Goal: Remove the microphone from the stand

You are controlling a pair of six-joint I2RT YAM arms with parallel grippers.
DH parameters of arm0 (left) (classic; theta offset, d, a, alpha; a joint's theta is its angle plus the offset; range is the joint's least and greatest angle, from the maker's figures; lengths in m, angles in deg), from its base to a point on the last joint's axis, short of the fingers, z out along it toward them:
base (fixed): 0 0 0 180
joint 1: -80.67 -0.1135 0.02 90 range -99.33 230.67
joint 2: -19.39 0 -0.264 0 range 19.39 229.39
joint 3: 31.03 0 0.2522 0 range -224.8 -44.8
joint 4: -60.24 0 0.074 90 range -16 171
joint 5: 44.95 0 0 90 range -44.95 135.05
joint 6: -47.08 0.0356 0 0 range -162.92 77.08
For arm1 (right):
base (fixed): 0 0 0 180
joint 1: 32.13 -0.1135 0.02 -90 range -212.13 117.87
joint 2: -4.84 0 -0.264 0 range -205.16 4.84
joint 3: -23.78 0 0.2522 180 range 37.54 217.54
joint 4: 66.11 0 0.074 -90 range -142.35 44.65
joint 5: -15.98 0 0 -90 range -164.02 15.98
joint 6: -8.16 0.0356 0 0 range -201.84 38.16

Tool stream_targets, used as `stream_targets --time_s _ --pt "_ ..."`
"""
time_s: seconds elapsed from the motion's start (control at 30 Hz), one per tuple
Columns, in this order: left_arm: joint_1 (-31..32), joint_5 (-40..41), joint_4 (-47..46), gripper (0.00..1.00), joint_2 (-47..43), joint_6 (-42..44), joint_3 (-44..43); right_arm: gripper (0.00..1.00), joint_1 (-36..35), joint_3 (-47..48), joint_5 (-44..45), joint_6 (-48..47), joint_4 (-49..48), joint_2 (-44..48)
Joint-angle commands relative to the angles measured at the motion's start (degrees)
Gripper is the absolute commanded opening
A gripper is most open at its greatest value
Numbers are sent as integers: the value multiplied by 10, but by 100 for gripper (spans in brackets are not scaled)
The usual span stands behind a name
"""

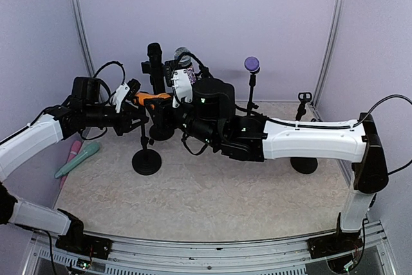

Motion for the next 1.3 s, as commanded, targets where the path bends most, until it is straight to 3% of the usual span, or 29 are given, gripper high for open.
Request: stream_targets --time_s 0.0,0.4,0.9,1.27 --pt "-16 47 -31 0 4 -42 6 0 -34 -17 19 -27 67 90" --pt "-11 30 -43 0 48 -80 -33 0 -58 -37 52 -44 165 206" --pt "-12 164 -73 0 21 -102 24 0 -65 -24 51 -72 197 249" --pt "-23 154 -75 0 6 -98 31 0 -67 -40 61 -79 207 272"
